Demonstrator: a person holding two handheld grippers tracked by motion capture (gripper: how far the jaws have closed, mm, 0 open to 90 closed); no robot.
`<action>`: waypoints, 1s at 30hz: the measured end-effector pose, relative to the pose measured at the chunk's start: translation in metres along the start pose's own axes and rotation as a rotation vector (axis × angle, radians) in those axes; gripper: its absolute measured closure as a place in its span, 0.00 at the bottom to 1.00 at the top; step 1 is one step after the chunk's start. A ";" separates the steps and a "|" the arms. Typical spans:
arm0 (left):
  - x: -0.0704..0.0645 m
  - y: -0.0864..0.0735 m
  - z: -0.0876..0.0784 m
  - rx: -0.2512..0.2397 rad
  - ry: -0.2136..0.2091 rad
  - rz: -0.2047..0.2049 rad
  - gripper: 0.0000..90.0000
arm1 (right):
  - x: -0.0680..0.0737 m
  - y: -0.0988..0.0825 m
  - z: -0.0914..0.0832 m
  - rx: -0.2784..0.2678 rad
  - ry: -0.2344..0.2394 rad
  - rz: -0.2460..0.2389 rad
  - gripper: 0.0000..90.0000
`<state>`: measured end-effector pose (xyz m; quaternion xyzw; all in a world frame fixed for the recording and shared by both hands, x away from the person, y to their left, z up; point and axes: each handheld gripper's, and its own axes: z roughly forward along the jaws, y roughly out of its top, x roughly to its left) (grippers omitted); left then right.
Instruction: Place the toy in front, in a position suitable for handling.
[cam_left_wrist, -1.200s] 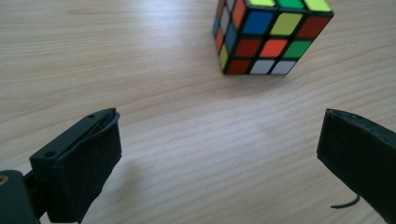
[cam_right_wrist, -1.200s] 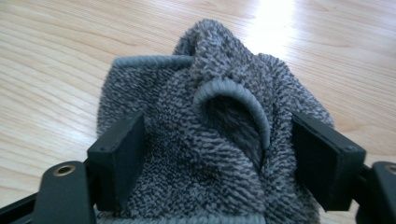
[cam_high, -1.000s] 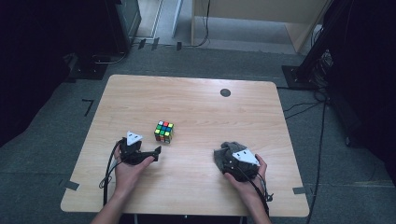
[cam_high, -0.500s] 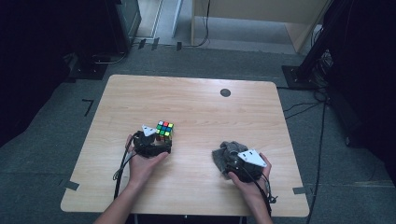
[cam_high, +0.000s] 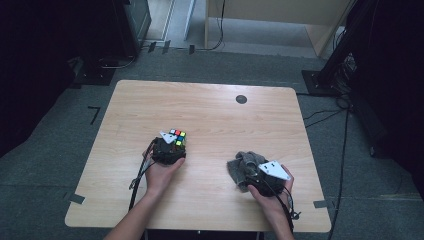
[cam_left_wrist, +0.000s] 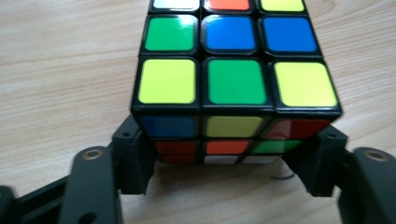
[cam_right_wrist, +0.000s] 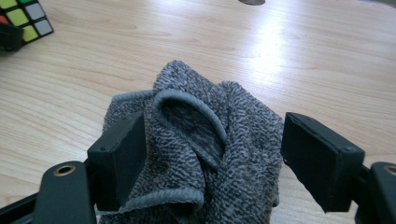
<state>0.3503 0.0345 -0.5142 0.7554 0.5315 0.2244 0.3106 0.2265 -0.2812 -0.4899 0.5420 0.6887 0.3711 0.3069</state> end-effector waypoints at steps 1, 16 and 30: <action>0.001 0.001 0.000 -0.001 -0.002 -0.003 0.38 | 0.000 0.001 -0.001 -0.001 0.005 -0.003 0.27; 0.010 -0.010 -0.060 -0.095 -0.142 0.107 0.38 | 0.008 0.060 -0.006 -0.032 0.114 -0.040 0.30; -0.004 -0.031 -0.070 -0.065 -0.233 0.259 0.38 | 0.009 0.009 0.024 0.098 0.065 -0.060 0.26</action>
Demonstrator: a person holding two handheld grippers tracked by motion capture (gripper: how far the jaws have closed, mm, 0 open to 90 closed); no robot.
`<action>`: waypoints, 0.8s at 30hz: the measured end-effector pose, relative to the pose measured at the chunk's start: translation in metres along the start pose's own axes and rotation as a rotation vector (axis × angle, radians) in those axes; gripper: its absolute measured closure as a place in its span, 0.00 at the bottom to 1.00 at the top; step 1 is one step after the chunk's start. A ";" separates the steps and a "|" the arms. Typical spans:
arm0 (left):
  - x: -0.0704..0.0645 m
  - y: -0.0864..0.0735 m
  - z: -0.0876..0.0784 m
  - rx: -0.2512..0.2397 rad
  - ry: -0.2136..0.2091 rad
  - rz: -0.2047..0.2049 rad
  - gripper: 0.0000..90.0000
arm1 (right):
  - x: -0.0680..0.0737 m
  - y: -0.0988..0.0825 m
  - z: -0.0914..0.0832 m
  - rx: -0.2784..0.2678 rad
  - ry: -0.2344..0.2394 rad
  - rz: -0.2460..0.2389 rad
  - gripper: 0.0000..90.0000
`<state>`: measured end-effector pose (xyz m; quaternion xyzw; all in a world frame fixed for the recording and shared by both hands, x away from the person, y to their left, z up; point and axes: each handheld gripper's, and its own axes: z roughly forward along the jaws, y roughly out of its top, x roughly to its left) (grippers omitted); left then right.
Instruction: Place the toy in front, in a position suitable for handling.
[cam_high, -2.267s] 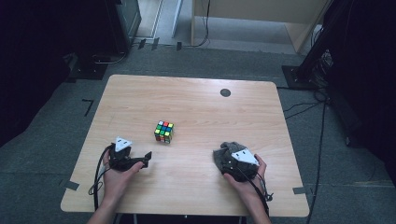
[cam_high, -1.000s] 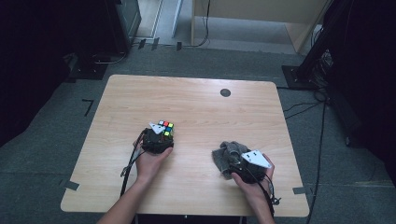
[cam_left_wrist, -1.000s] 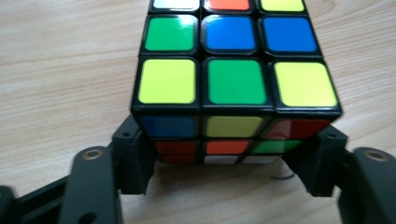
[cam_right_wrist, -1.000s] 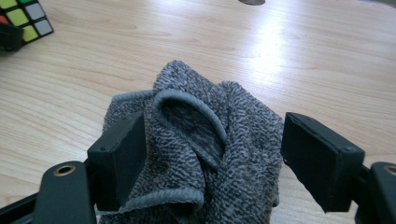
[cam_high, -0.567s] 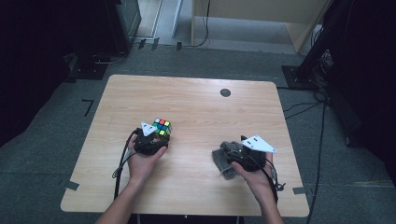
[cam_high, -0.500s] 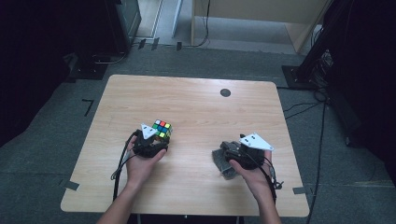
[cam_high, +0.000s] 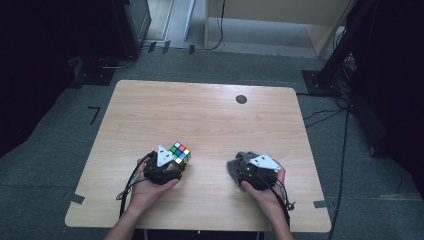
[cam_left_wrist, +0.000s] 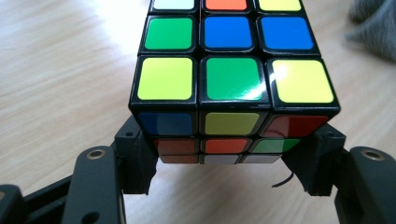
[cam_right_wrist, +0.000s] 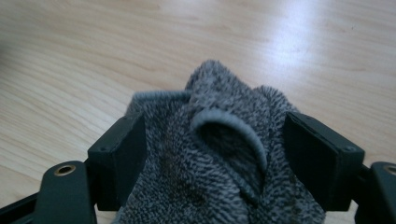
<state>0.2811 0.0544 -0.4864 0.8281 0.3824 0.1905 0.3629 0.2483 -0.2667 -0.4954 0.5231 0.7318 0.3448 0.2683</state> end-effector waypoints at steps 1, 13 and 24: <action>0.002 0.000 0.000 0.000 -0.005 -0.013 0.38 | 0.000 -0.001 0.002 0.006 -0.003 0.003 0.26; 0.008 0.006 -0.012 -0.053 -0.059 -0.014 0.38 | -0.005 -0.010 0.007 0.078 -0.131 -0.038 0.52; -0.001 0.008 -0.013 -0.062 -0.049 0.077 0.38 | -0.006 -0.012 0.006 0.051 -0.152 -0.071 0.81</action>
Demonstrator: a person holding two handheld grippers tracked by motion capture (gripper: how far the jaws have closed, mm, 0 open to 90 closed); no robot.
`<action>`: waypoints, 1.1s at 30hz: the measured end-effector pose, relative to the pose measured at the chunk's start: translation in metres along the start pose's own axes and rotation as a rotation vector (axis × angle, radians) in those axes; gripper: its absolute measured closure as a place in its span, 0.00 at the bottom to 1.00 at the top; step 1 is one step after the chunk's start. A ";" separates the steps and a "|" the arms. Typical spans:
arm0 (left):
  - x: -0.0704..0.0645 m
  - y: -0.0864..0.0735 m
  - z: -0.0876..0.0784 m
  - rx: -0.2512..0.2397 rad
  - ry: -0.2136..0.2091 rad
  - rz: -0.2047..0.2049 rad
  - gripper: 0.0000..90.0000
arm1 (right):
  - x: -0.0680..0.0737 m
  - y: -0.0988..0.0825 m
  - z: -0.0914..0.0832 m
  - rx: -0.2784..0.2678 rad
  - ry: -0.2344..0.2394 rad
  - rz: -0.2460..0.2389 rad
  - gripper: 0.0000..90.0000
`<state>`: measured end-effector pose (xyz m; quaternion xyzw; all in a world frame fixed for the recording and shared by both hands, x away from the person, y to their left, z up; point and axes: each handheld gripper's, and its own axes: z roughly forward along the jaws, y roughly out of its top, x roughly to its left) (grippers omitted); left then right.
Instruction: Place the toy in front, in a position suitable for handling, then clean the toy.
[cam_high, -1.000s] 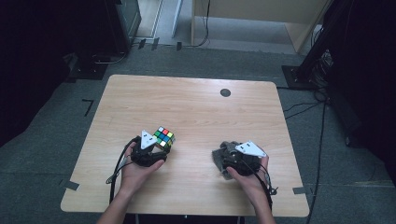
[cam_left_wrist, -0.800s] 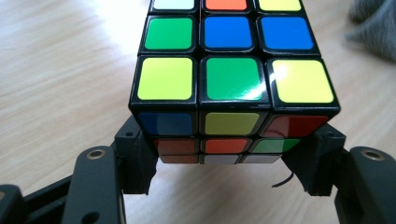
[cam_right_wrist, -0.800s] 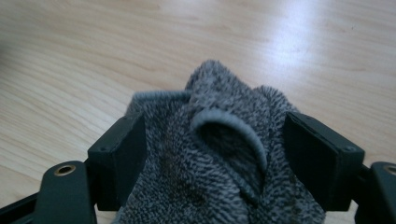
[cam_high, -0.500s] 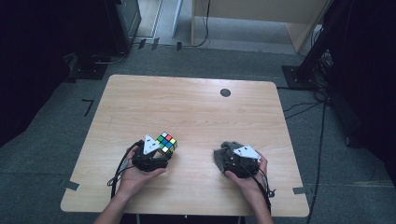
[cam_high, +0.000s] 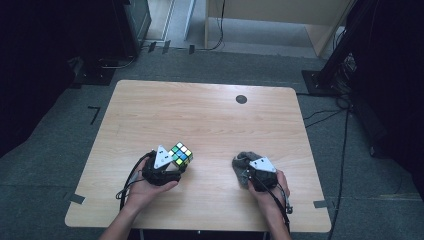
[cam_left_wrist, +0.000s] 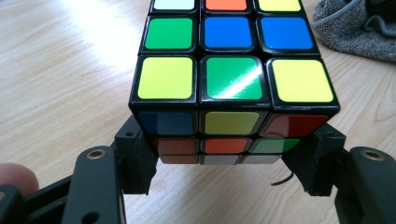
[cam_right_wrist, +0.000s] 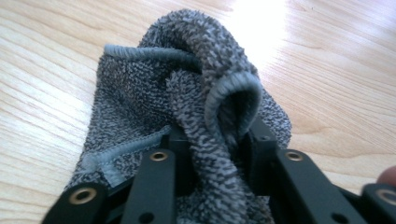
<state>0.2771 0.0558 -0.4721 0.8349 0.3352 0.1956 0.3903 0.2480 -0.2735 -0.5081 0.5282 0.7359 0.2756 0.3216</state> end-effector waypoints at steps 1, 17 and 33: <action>0.000 0.000 0.000 -0.001 -0.002 0.004 0.38 | -0.001 0.000 -0.001 -0.008 0.005 0.003 0.82; -0.018 0.003 0.009 -0.005 -0.040 0.135 0.38 | 0.010 0.033 -0.047 -0.299 0.256 0.093 0.82; -0.051 0.013 0.012 0.015 -0.071 0.219 0.38 | 0.086 0.062 -0.084 -0.350 0.289 -0.203 0.80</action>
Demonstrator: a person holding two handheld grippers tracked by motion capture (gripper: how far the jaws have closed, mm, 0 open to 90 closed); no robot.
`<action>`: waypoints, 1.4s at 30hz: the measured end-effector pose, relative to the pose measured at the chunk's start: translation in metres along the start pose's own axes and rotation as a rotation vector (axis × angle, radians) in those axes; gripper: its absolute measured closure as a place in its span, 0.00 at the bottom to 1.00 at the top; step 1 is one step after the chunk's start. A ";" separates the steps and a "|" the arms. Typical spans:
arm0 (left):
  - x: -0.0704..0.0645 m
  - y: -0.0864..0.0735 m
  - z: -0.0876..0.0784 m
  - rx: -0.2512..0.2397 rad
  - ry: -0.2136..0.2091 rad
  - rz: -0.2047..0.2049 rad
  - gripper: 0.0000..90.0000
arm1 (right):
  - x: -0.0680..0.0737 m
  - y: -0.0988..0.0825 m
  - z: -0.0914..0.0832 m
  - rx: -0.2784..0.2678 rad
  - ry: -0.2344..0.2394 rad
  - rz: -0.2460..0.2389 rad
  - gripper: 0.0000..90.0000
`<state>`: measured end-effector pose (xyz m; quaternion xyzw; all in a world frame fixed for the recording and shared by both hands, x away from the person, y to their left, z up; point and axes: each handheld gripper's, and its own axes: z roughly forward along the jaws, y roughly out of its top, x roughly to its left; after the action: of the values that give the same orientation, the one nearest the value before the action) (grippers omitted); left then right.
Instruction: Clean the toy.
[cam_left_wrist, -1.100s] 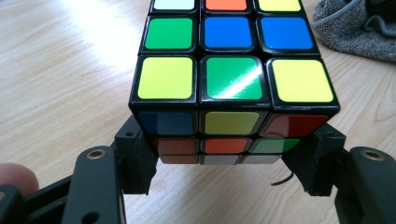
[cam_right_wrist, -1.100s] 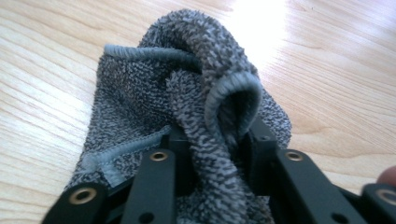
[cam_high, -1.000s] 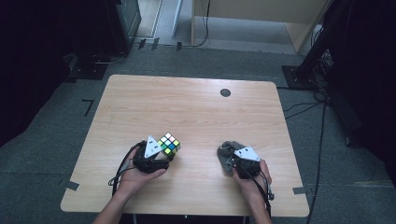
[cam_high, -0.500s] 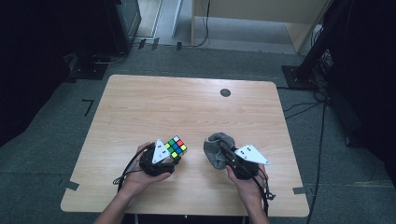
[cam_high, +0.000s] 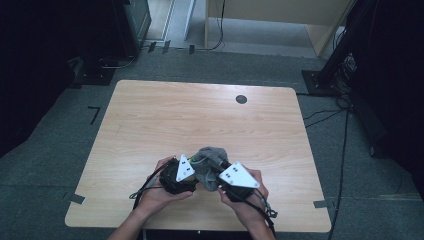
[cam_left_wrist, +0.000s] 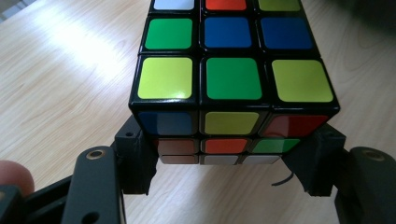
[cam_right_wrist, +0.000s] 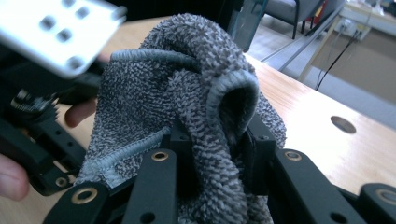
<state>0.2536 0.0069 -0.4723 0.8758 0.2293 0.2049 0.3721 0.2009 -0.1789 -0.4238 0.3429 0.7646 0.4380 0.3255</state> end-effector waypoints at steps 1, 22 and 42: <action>-0.002 0.001 -0.001 -0.007 0.005 0.007 0.38 | 0.006 0.000 0.004 0.008 0.020 -0.015 0.79; -0.013 0.002 -0.003 -0.004 0.055 0.066 0.38 | 0.027 -0.005 0.007 -0.003 -0.058 -0.162 0.76; -0.008 0.000 -0.007 -0.038 0.004 0.049 0.39 | -0.003 -0.011 0.009 -0.011 -0.048 -0.065 0.80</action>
<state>0.2436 0.0064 -0.4696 0.8735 0.2048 0.2199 0.3830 0.2071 -0.1820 -0.4368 0.3266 0.7650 0.4229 0.3595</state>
